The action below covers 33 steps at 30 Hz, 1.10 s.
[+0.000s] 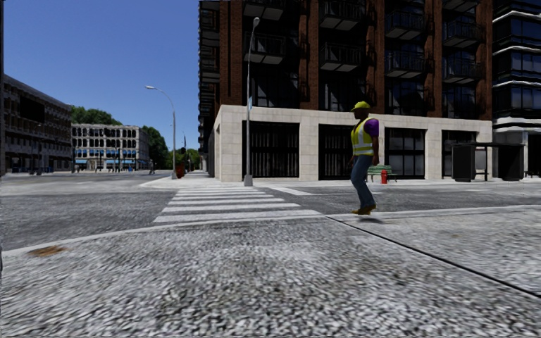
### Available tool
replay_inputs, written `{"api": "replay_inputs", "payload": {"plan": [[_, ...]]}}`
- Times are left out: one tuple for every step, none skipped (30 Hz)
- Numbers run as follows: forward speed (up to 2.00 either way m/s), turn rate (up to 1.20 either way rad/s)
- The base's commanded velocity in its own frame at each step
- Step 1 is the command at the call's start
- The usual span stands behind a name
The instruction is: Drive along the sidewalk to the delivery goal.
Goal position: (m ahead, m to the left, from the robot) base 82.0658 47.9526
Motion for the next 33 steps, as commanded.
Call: {"api": "replay_inputs", "payload": {"plan": [[1.32,-0.14],[1.32,-0.04],[1.32,0.0],[1.32,0.0],[1.32,0.0],[1.32,0.0],[1.32,0.0],[1.32,0.0],[1.32,0.0],[1.32,0.0],[1.32,0.0],[1.32,0.0],[1.32,0.0],[1.32,0.0],[1.32,0.0],[1.32,0.0],[1.32,0.0],[1.32,0.0],[1.32,0.0],[1.32,0.0],[1.32,0.0],[1.32,0.0],[1.32,0.0],[1.32,0.0],[1.32,0.0],[1.31,0.0],[1.3,0.0],[1.3,0.0],[1.28,0.0],[1.21,0.0],[1.21,0.0],[1.12,0.0],[1.06,0.0]]}}
